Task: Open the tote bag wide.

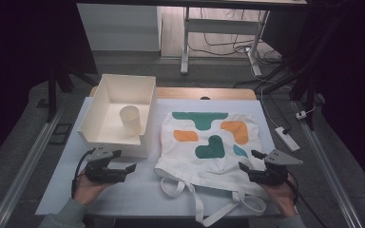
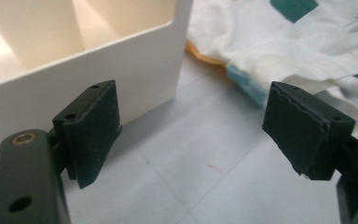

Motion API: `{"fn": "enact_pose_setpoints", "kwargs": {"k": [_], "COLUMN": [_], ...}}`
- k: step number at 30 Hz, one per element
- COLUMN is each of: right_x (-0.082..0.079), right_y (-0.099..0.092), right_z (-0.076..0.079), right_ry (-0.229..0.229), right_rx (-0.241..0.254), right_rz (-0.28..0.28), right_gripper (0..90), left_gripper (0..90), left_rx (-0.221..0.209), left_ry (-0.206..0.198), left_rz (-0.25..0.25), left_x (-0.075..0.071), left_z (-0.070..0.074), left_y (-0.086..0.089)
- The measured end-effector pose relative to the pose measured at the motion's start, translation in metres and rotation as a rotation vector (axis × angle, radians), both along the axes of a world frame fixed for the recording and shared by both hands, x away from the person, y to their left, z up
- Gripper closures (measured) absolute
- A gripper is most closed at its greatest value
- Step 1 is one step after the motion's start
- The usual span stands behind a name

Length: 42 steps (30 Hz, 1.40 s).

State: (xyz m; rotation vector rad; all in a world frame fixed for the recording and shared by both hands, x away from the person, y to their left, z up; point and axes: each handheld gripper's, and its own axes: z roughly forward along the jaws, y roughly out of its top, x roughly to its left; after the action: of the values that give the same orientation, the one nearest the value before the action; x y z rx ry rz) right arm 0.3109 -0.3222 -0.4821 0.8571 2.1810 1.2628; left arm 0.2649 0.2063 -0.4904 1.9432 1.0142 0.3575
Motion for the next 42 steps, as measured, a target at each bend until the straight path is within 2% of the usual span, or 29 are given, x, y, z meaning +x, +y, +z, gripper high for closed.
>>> {"fn": "enact_pose_setpoints", "kwargs": {"k": [5,12,14,18,28,33,42], "right_x": [0.000,-0.001,-0.001,-0.001,-0.001,-0.002,-0.003], "right_y": [-0.001,0.000,0.000,0.000,0.003,0.005,0.008], "right_z": [0.002,0.003,0.003,0.003,0.002,0.003,0.003], "right_ry": [0.007,-0.002,-0.002,-0.001,-0.001,-0.005,-0.010], "right_rx": [0.040,0.034,0.036,0.034,0.029,0.030,0.023], "right_rz": [0.004,0.004,0.003,0.002,0.011,0.012,0.019], "right_gripper": [28.7,28.9,28.9,29.1,29.3,29.6,29.8], "left_gripper": [19.5,19.8,19.9,20.1,20.1,20.2,20.2], "left_rx": [0.004,0.051,0.068,0.060,0.097,0.096,0.121], "left_ry": [-0.026,-0.067,-0.090,-0.109,-0.089,-0.060,-0.023], "left_rz": [-0.048,-0.111,-0.136,-0.199,-0.283,-0.311,-0.362], "left_x": [-0.005,-0.007,-0.008,-0.007,0.013,0.026,0.045], "left_z": [0.011,0.026,0.033,0.043,0.046,0.048,0.046], "left_y": [-0.011,-0.034,-0.042,-0.060,-0.098,-0.114,-0.142]}}
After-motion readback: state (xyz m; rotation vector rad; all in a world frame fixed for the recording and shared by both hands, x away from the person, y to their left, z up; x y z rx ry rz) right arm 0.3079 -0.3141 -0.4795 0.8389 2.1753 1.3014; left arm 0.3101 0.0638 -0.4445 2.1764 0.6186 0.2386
